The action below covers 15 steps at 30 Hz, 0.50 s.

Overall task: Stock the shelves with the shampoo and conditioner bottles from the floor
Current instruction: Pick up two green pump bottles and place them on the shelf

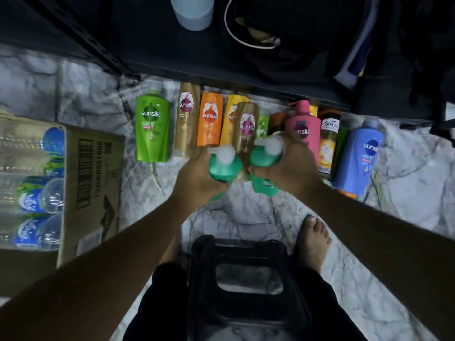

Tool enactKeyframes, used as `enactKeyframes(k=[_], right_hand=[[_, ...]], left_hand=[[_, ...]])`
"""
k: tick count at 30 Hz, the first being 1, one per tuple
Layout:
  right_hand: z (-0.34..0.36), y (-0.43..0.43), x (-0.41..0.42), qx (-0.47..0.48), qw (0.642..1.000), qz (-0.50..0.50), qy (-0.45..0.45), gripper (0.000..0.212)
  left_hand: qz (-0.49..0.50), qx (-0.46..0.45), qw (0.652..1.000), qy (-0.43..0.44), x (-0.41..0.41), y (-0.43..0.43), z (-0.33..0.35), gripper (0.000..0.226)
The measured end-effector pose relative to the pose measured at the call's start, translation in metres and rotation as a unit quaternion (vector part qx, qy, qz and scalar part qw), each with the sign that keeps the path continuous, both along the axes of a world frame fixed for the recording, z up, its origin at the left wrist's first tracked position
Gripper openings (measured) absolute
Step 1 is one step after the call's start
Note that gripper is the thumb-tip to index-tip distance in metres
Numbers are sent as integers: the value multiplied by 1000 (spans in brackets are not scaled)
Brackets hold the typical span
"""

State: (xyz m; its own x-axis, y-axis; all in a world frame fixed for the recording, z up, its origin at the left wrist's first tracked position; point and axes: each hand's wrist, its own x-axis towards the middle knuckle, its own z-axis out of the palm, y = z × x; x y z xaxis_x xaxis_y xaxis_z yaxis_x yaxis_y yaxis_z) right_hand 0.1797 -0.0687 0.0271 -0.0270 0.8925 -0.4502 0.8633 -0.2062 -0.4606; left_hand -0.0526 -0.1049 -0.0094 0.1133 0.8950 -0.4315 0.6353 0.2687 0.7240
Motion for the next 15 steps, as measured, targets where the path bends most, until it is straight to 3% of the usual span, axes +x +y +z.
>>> enactKeyframes(k=[4, 10, 15], right_hand=[[14, -63, -4, 59, 994, -56, 77, 62], [-5, -126, -11, 5, 986, -124, 110, 66], [-22, -147, -9, -37, 982, -104, 154, 71]], left_hand=[[-9, 9, 999, -53, -1, -36, -2, 73], [-58, 19, 997, -54, -2, -67, -13, 73], [-108, 18, 993, -52, 1, -84, -14, 69]])
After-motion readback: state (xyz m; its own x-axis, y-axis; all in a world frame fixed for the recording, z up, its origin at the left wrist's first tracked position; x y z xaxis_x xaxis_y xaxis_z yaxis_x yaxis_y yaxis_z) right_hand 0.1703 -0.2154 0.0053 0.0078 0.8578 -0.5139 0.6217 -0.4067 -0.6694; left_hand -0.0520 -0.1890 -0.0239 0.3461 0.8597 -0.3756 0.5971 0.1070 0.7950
